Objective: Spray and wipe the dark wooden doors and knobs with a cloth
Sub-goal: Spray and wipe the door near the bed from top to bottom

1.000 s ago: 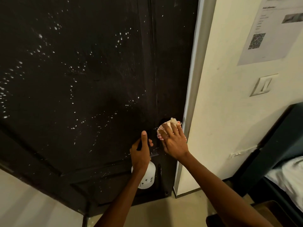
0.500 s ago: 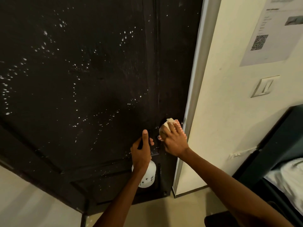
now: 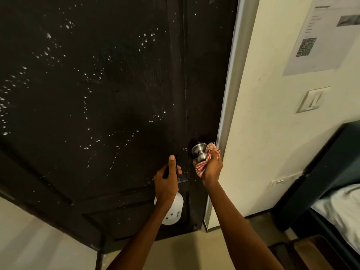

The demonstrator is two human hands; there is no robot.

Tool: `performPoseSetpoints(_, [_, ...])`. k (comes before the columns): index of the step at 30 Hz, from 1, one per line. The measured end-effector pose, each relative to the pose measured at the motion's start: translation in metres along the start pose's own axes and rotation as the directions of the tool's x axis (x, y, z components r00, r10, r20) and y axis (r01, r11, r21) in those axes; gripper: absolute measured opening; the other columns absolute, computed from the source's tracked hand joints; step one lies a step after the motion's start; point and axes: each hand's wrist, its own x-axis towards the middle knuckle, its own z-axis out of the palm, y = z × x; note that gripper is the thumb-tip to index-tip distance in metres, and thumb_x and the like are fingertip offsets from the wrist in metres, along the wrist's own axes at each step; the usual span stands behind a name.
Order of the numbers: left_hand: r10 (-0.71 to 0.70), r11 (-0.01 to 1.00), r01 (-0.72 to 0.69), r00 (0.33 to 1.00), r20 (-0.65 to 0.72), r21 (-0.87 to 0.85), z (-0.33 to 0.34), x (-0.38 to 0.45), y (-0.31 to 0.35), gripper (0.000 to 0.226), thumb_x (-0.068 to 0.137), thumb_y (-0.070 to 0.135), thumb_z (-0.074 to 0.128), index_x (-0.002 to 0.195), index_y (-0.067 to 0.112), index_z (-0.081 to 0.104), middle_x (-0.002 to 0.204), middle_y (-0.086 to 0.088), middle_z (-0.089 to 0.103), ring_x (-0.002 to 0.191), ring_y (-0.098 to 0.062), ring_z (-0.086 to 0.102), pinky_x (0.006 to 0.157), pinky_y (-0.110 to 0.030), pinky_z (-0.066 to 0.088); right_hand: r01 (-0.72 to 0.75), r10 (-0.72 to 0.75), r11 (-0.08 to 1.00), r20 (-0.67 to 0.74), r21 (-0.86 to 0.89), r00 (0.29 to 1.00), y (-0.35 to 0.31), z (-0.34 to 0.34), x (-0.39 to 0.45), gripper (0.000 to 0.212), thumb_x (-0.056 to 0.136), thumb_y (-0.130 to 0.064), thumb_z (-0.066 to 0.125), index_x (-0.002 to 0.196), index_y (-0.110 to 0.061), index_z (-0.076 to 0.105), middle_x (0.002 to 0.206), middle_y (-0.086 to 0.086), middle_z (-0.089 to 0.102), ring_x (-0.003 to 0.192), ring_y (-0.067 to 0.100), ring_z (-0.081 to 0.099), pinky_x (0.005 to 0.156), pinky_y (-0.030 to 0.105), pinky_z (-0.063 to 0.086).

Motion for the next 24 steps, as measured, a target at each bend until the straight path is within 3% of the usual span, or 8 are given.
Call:
performPoseSetpoints(3, [0.0,1.0,0.0,1.0,0.007,0.03,0.001,-0.001,-0.001,0.064,0.089,0.072,0.042,0.083,0.015,0.071,0.075,0.0,0.071,0.049,-0.006,0.051,0.043,-0.021,0.04,-0.319,0.303,0.908,0.101,0.271,0.948,0.016,-0.002,0.003,0.05,0.1,-0.045,0.048,0.138,-0.013,0.058,0.136,0.025,0.06,0.124,0.047,0.058,0.098,0.061,0.051])
performPoseSetpoints(5, [0.006,0.999,-0.006,1.0,0.012,0.045,0.0,-0.001,-0.003,0.064,0.089,0.072,0.041,0.083,0.016,0.071,0.076,0.001,0.072,0.052,-0.008,0.054,0.049,-0.024,0.043,-0.437,0.403,0.805,0.172,0.402,0.899,0.024,0.002,-0.005,0.071,0.102,-0.06,0.033,0.139,-0.002,0.053,0.133,0.032,0.059,0.125,0.05,0.056,0.097,0.059,0.051])
performPoseSetpoints(10, [0.014,0.999,-0.015,1.0,0.008,0.038,-0.006,0.001,-0.002,0.062,0.092,0.07,0.042,0.086,0.016,0.072,0.078,0.0,0.072,0.05,-0.003,0.054,0.053,-0.024,0.044,-0.39,0.386,0.756,0.124,0.526,0.914,0.035,0.016,-0.023,0.073,0.105,-0.058,0.023,0.139,-0.002,0.054,0.13,0.023,0.065,0.127,0.039,0.058,0.118,0.048,0.036])
performPoseSetpoints(15, [0.005,0.999,-0.005,1.0,-0.001,0.054,-0.012,0.003,-0.003,0.063,0.091,0.074,0.042,0.084,0.019,0.072,0.081,-0.001,0.074,0.053,-0.01,0.053,0.054,-0.029,0.043,-0.405,0.379,0.784,0.155,0.471,0.912,0.037,0.001,-0.031,0.072,0.105,-0.056,0.026,0.143,0.0,0.051,0.139,0.027,0.058,0.131,0.042,0.055,0.111,0.051,0.044])
performPoseSetpoints(17, [0.006,0.998,-0.006,1.0,-0.005,0.059,-0.012,0.005,0.003,0.064,0.091,0.074,0.041,0.083,0.018,0.072,0.084,-0.003,0.074,0.055,-0.014,0.054,0.052,-0.029,0.043,-0.349,0.356,0.836,0.067,0.423,0.932,0.025,-0.004,-0.03,0.067,0.105,-0.056,0.031,0.142,-0.005,0.052,0.137,0.026,0.059,0.128,0.044,0.056,0.101,0.053,0.051])
performPoseSetpoints(20, [0.012,0.998,-0.012,1.0,0.003,0.056,-0.01,0.008,0.011,0.064,0.093,0.074,0.042,0.081,0.019,0.072,0.082,0.0,0.075,0.059,-0.017,0.056,0.058,-0.032,0.046,-0.111,0.156,0.956,-0.148,0.272,0.977,0.001,-0.007,-0.037,0.051,0.108,-0.046,0.035,0.145,-0.014,0.051,0.13,0.007,0.065,0.118,0.027,0.063,0.077,0.032,0.058])
performPoseSetpoints(22, [0.016,0.999,-0.017,1.0,0.014,0.045,-0.007,0.007,0.017,0.065,0.093,0.074,0.042,0.081,0.018,0.071,0.081,-0.002,0.074,0.055,-0.015,0.054,0.055,-0.031,0.046,0.044,-0.036,0.998,-0.178,0.039,0.983,-0.01,-0.004,-0.046,0.043,0.109,-0.039,0.039,0.143,-0.017,0.052,0.125,0.0,0.065,0.116,0.02,0.063,0.082,0.024,0.054])
performPoseSetpoints(24, [0.024,0.999,-0.025,0.999,0.021,0.04,-0.005,0.006,0.025,0.063,0.095,0.071,0.042,0.084,0.016,0.071,0.084,-0.005,0.074,0.053,-0.012,0.053,0.049,-0.026,0.045,0.152,-0.171,0.98,-0.161,-0.127,0.972,-0.016,-0.003,-0.052,0.041,0.108,-0.037,0.041,0.141,-0.016,0.054,0.124,0.0,0.064,0.116,0.018,0.061,0.092,0.026,0.051])
